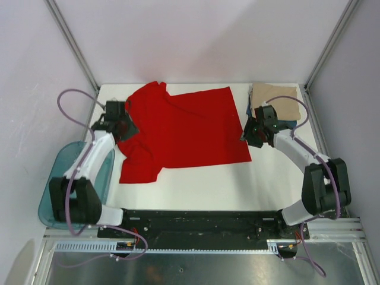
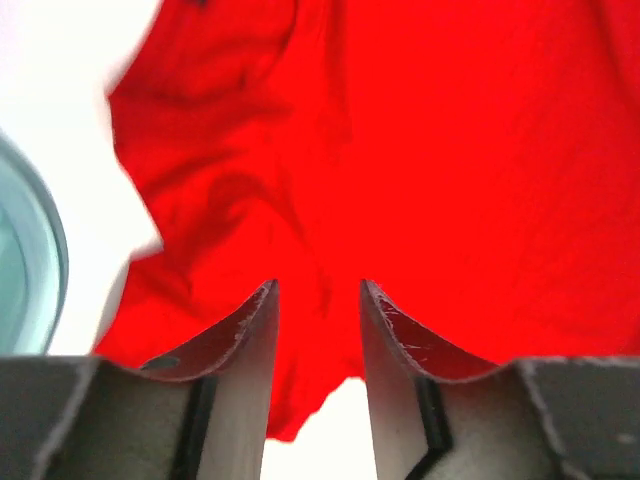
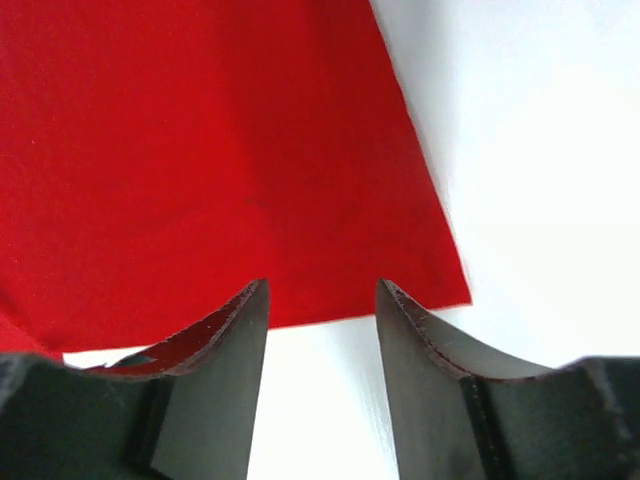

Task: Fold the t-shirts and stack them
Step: Flatten out the tshirt

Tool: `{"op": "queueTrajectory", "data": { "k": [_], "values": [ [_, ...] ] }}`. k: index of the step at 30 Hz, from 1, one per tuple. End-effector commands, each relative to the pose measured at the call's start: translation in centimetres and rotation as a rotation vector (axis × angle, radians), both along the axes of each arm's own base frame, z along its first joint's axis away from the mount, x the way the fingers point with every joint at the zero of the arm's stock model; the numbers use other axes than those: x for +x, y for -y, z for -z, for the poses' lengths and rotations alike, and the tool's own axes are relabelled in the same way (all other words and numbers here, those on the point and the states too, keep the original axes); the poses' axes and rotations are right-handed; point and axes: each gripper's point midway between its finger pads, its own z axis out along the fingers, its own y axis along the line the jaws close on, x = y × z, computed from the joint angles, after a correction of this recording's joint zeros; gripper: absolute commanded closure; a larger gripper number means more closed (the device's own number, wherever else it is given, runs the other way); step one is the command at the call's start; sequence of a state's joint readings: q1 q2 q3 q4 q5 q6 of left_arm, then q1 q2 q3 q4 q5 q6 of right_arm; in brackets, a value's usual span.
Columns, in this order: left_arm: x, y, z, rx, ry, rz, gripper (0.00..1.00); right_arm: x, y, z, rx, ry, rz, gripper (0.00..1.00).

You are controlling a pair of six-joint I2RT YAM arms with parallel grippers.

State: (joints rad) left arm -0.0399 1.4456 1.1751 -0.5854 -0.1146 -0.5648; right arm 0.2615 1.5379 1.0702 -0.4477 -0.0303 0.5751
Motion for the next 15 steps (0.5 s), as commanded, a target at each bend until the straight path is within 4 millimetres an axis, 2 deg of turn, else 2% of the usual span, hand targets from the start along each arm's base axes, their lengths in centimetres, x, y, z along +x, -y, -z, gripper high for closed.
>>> {"op": "queueTrajectory", "data": {
  "k": [1, 4, 7, 10, 15],
  "values": [
    [-6.3, 0.4, 2.4, -0.001, -0.05, -0.062, 0.61, -3.2, 2.6, 0.6, -0.033, -0.05, 0.059, 0.52],
    [-10.0, 0.8, 3.6, -0.017, -0.047, -0.083, 0.64, -4.9, 3.9, 2.2, -0.04, -0.097, 0.086, 0.58],
    [-12.4, 1.4, 4.5, -0.035, -0.046, -0.074, 0.65, -6.3, 4.9, 3.5, -0.046, -0.123, 0.104, 0.62],
    [-13.8, 1.7, 5.1, -0.038, -0.055, -0.066, 0.66, -6.7, 5.2, 4.3, -0.027, -0.124, 0.11, 0.63],
    [-14.9, 1.8, 5.8, -0.035, -0.067, -0.065, 0.66, -6.0, 4.4, 5.1, 0.012, -0.117, 0.091, 0.64]
  ]
}}
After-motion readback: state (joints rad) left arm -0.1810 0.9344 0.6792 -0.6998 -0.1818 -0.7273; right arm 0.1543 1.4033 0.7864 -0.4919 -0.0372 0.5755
